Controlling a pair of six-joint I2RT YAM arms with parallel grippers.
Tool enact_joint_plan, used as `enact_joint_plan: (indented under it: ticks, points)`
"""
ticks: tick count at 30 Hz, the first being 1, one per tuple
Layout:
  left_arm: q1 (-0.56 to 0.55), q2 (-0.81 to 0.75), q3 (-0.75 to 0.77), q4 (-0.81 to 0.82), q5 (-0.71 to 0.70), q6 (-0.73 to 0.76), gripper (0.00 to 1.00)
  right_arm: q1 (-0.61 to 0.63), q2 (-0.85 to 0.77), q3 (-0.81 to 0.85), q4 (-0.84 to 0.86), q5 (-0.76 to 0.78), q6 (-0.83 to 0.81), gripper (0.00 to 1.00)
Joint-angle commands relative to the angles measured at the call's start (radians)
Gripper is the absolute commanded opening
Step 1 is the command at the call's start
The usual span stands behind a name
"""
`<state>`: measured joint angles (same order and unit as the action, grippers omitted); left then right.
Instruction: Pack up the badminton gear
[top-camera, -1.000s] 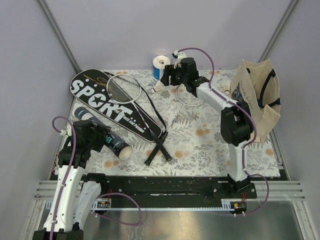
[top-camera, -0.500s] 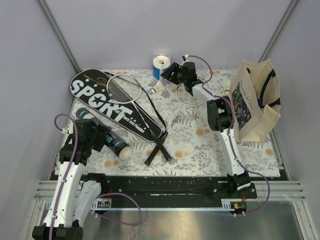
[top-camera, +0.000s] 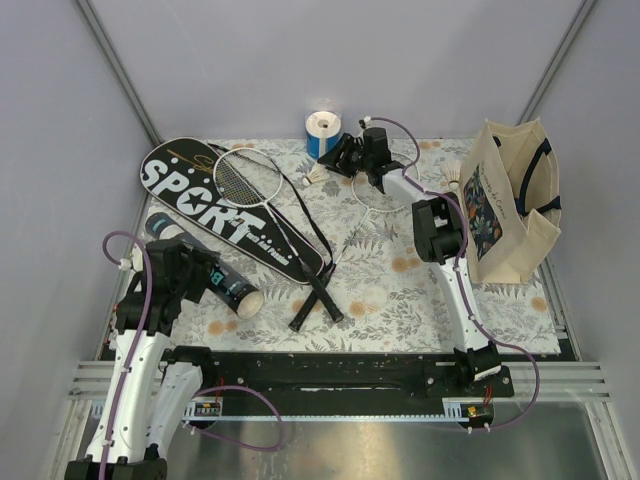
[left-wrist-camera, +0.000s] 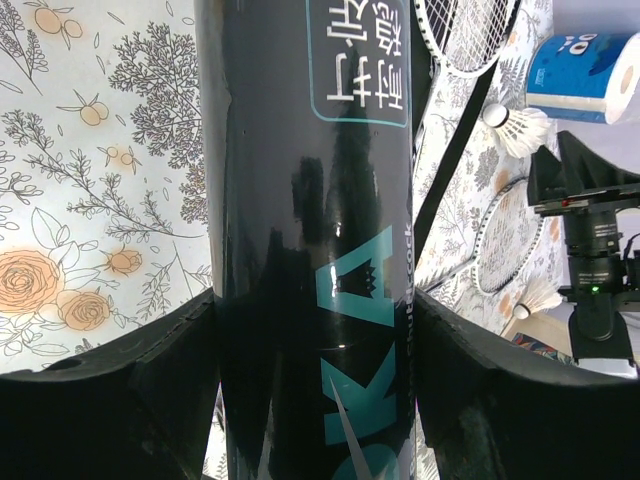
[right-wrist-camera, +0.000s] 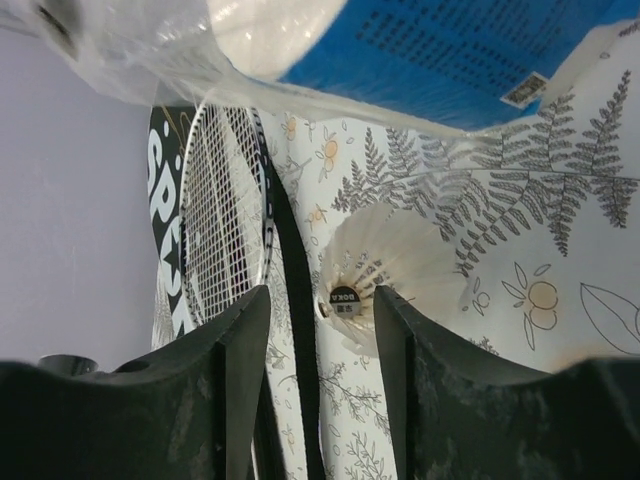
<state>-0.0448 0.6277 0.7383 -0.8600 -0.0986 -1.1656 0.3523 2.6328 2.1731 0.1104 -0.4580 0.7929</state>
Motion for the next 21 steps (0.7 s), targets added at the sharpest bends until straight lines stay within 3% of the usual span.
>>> enact_joint_plan:
  ticks: [1,6,9,14,21]
  points:
    - [0.0,-0.008,0.055,0.059,-0.03,-0.029,0.18,0.005,-0.066,-0.039,0.004,-0.036,-0.003,0.52]
    - [0.0,0.026,0.07,0.042,-0.044,-0.078,0.19,0.005,-0.094,-0.09,0.034,-0.056,-0.001,0.47]
    - [0.0,0.038,0.081,0.047,-0.098,-0.097,0.2,0.005,-0.099,-0.104,0.037,-0.079,0.005,0.34]
    - [0.0,0.05,0.118,0.052,-0.202,-0.129,0.21,0.004,-0.198,-0.234,0.15,-0.084,0.012,0.01]
    - [0.003,0.142,0.187,0.053,-0.257,-0.158,0.22,0.004,-0.417,-0.415,0.273,-0.123,0.011,0.0]
